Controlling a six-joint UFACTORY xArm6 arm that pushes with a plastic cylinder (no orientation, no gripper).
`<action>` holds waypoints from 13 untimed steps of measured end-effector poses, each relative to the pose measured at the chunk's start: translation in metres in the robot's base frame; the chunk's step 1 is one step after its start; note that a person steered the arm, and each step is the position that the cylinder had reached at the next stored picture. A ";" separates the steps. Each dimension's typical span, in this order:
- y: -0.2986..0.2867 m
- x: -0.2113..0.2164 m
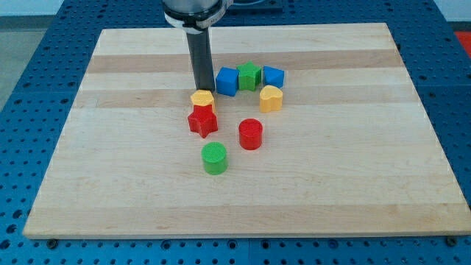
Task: Move the red circle into the bottom of the red star
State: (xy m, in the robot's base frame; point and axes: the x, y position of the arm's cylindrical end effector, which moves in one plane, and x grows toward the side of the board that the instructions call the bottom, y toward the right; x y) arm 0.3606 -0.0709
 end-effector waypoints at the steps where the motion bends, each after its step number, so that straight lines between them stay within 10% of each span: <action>1: -0.007 -0.044; 6: -0.005 0.103; 10: -0.032 0.129; 13: 0.048 0.252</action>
State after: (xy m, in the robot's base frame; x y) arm 0.6128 -0.0231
